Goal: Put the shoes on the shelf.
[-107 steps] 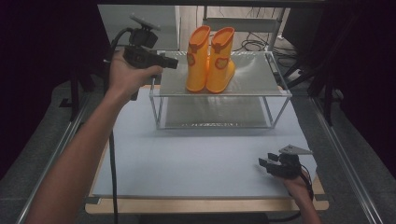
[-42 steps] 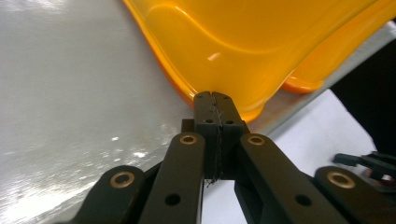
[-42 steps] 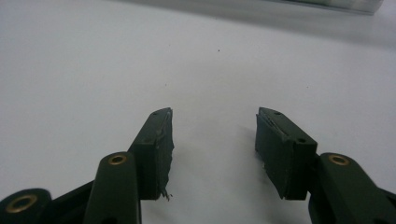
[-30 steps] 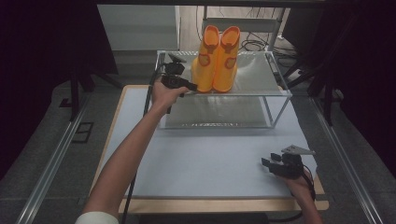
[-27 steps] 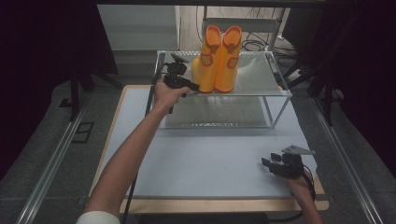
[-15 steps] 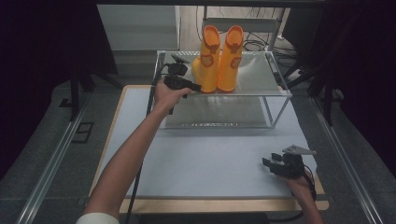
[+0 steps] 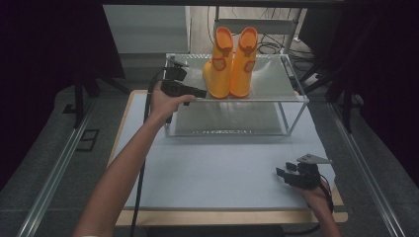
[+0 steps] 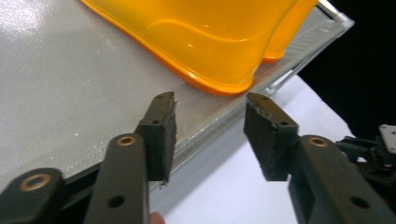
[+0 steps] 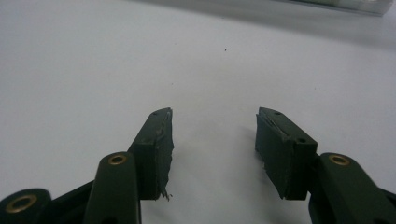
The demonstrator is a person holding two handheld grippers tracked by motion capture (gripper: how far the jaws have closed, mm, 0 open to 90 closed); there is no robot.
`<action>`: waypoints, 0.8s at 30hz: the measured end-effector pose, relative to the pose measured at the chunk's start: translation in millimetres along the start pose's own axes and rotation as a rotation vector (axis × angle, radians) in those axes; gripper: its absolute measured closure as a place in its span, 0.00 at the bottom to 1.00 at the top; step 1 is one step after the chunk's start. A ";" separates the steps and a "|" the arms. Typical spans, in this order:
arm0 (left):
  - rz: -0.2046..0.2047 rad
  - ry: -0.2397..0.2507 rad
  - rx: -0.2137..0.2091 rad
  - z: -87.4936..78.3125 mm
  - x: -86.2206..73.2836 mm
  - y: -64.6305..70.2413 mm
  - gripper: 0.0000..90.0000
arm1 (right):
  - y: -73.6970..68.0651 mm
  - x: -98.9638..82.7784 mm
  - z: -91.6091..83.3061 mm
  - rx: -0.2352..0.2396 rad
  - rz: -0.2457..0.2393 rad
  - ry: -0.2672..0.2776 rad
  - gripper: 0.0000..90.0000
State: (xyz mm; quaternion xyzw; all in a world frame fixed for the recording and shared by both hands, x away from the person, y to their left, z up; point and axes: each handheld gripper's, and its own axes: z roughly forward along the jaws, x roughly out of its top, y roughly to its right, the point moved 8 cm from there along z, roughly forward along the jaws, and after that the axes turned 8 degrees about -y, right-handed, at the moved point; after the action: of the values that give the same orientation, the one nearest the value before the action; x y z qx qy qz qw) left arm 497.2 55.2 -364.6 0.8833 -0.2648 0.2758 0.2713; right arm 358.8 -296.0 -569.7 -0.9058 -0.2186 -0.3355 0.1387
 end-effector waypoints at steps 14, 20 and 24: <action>0.039 0.020 -0.024 -20.4 -10.1 6.1 0.51 | 0.1 -0.3 -0.3 0.001 0.001 -0.001 0.51; 0.066 0.031 -0.037 -31.2 -23.4 11.3 0.51 | 0.2 -0.5 -0.5 -0.001 0.003 -0.001 0.51; 0.084 0.038 -0.046 -39.6 -33.7 15.9 0.51 | 0.2 -0.4 -0.4 -0.003 0.002 -0.001 0.51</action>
State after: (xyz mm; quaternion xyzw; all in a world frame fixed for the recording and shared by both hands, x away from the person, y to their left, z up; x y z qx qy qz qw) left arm 450.0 79.3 -352.8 0.8595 -0.3026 0.2976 0.2848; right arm 358.4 -296.4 -569.7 -0.9063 -0.2172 -0.3354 0.1378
